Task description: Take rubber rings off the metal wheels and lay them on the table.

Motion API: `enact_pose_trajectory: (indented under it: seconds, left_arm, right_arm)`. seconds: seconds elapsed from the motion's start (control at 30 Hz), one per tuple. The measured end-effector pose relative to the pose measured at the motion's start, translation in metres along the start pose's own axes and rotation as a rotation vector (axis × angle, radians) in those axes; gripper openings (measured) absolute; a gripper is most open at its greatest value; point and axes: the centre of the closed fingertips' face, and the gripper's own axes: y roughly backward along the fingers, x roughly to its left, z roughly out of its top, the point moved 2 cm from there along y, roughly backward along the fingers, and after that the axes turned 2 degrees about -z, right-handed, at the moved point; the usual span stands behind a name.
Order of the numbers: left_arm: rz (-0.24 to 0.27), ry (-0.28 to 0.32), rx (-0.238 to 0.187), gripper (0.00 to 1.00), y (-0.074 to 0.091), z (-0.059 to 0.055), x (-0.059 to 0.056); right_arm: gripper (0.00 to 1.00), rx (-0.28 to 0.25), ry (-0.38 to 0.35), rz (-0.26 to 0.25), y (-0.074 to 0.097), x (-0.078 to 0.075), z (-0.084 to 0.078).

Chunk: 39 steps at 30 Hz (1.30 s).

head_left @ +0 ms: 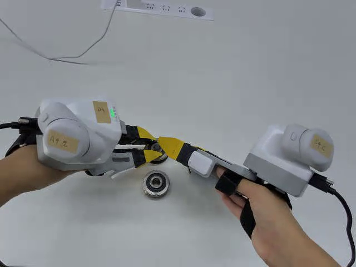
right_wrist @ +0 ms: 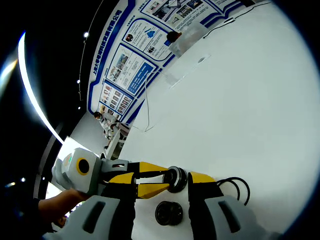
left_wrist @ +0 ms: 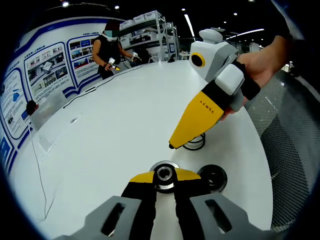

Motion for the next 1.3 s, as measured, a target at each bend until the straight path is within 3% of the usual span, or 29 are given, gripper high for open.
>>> enact_pose_trajectory:
  seconds: [0.7, 1.3]
  left_arm:
    - [-0.012, -0.004, -0.005, 0.13, -0.001, -0.001, 0.001]
    - [-0.011, -0.001, -0.007, 0.13, 0.000, -0.001, 0.000]
  right_arm:
    - [0.47, 0.039, -0.070, 0.020, -0.016, 0.002, -0.011]
    - [0.46, 0.061, -0.084, 0.021, -0.014, 0.003, -0.016]
